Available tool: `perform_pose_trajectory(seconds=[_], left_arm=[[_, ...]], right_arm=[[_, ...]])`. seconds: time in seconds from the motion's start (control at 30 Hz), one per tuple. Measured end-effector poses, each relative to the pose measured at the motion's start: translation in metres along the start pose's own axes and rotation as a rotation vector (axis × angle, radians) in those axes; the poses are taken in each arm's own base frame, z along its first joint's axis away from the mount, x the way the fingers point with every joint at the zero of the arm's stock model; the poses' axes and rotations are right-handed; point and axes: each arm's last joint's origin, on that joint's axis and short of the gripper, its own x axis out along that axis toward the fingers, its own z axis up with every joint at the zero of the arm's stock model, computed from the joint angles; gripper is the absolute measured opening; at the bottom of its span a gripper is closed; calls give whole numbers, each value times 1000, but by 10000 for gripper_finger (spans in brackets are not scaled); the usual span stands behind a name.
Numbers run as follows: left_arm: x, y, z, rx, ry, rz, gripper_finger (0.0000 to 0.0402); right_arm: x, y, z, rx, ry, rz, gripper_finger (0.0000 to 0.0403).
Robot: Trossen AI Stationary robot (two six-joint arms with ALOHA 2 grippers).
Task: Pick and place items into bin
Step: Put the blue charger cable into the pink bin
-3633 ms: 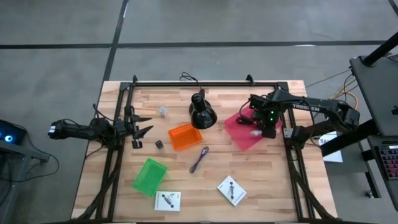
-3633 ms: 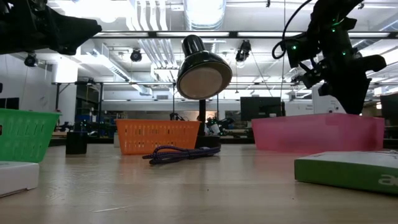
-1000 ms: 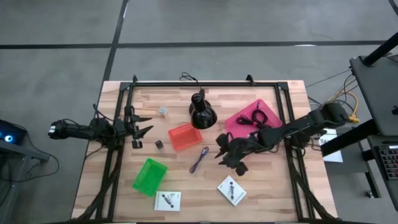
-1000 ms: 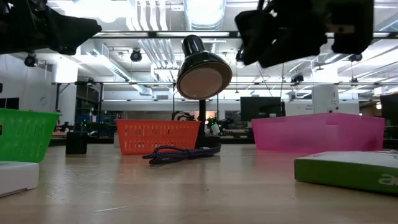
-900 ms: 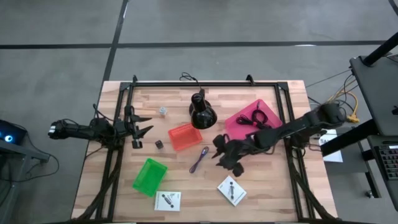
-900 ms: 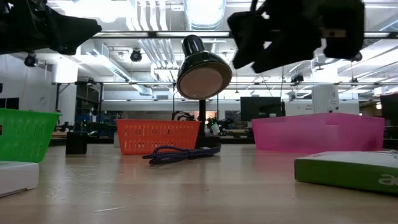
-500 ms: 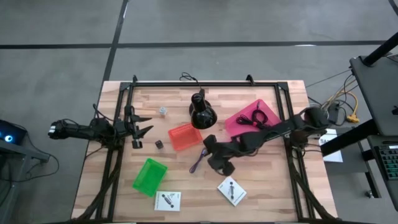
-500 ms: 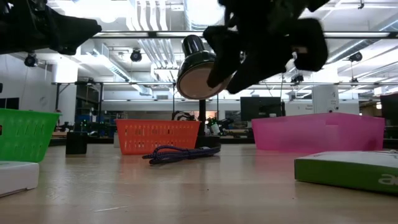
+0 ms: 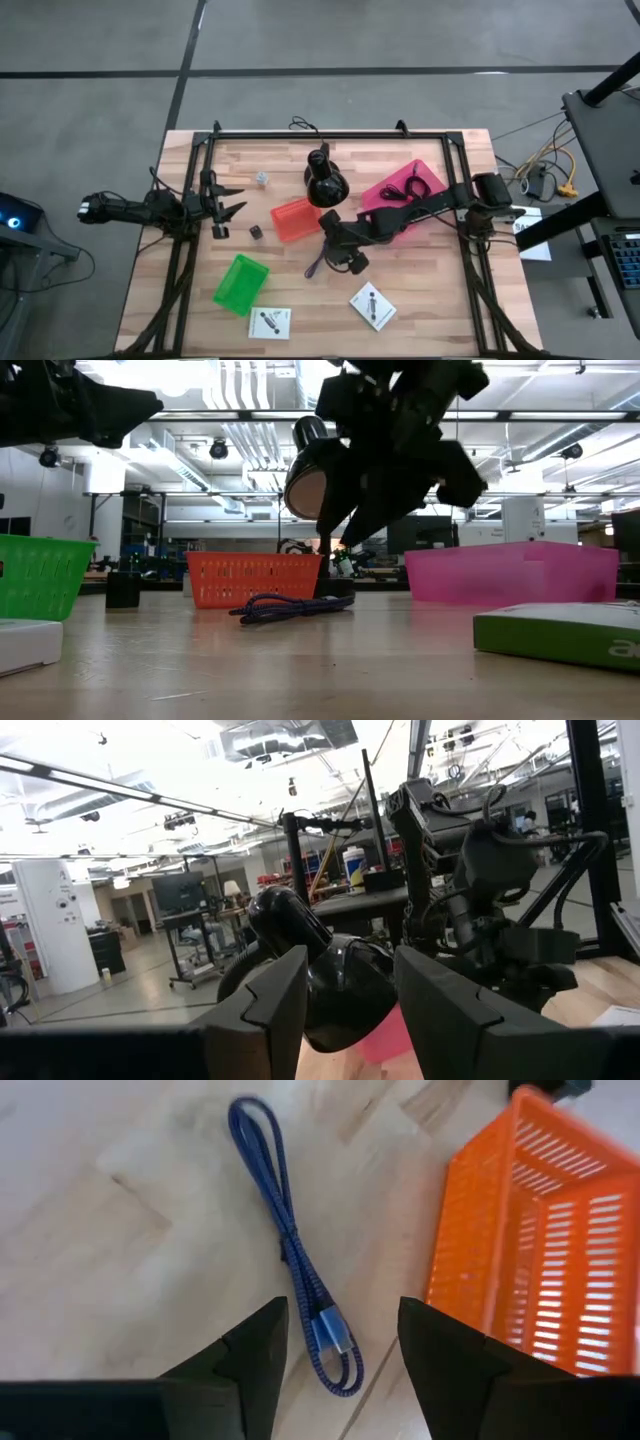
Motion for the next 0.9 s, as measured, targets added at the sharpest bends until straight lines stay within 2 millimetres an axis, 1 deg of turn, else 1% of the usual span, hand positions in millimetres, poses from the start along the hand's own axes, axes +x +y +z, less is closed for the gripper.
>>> perform_pose_trajectory(seconds=[0.17, 0.37, 0.43, 0.53, 0.63, 0.7, 0.9], left_arm=[[0, 0, 0, 0, 0, 0, 137], [0, 0, 0, 0, 0, 0, 137], [0, 0, 0, 0, 0, 0, 137], [0, 0, 0, 0, 0, 0, 137], [0, 0, 0, 0, 0, -1, 137], [0, 0, 0, 0, 0, 0, 137], [0, 0, 0, 1, 2, -1, 137]], right_arm=[[8, 0, -3, 2, 9, 3, 175], [30, 4, -6, -12, 53, 23, 173], [35, 2, -6, -10, 65, 10, 173], [43, -1, -9, -7, 131, -57, 173], [45, -5, -11, -4, 160, -65, 173], [44, -6, -13, -1, 172, -30, 173], [39, -12, -11, 10, 152, 28, 171]])
